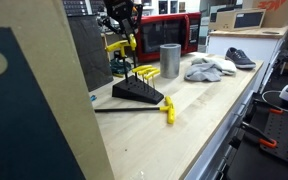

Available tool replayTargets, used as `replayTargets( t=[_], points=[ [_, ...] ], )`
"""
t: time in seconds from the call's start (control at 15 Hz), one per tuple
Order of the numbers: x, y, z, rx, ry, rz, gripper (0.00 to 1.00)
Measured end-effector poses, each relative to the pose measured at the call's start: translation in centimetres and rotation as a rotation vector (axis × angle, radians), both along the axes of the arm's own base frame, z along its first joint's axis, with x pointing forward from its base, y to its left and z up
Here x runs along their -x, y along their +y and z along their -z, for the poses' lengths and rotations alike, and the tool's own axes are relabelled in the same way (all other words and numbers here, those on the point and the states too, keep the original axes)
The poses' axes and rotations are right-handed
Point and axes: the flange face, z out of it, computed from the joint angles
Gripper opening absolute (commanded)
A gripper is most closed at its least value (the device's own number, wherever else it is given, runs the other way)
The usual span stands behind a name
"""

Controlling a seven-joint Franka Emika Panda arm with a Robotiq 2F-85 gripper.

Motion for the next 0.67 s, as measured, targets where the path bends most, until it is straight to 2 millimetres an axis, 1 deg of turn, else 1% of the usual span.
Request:
replayTargets(
  t=[0.27, 0.67],
  points=[
    [1.2, -0.4, -0.9, 0.064, -0.013, 0.047, 0.06],
    [1.9, -0.5, 0.9, 0.089, 0.012, 0.063, 0.06]
  ],
)
